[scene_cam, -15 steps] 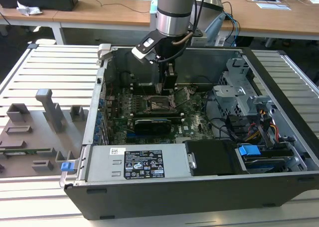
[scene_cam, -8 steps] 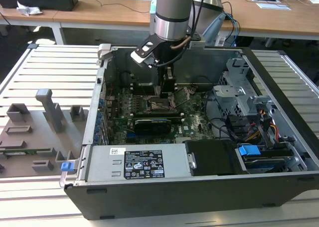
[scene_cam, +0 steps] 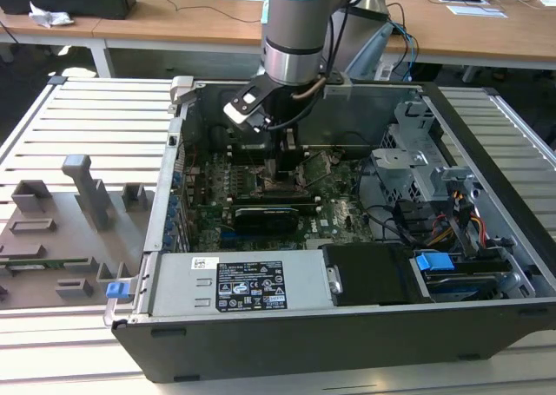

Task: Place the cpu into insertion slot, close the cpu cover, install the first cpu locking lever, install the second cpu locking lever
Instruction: 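Place the cpu into insertion slot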

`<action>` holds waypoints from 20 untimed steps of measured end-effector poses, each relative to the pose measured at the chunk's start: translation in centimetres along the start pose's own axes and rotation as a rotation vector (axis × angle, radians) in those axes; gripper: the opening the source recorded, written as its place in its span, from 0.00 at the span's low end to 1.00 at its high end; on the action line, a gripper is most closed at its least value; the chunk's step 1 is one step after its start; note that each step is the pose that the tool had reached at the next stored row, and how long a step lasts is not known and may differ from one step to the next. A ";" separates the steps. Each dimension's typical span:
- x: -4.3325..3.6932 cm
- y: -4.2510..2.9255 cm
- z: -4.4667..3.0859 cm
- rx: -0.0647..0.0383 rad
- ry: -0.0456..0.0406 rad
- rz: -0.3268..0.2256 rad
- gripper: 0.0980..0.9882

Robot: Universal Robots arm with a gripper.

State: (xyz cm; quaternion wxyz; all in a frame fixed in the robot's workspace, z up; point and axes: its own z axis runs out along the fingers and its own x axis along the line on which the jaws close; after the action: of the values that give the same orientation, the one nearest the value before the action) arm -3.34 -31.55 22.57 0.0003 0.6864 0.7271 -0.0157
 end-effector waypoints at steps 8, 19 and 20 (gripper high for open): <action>0.04 -0.07 2.28 0.001 0.0006 0.037 0.50; 0.09 -0.01 2.44 0.001 0.0006 0.037 0.50; 0.10 -0.01 2.44 0.001 0.0006 0.037 0.52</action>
State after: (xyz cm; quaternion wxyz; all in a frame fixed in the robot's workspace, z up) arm -3.41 -31.51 20.13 0.0001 0.6996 0.7144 -0.0158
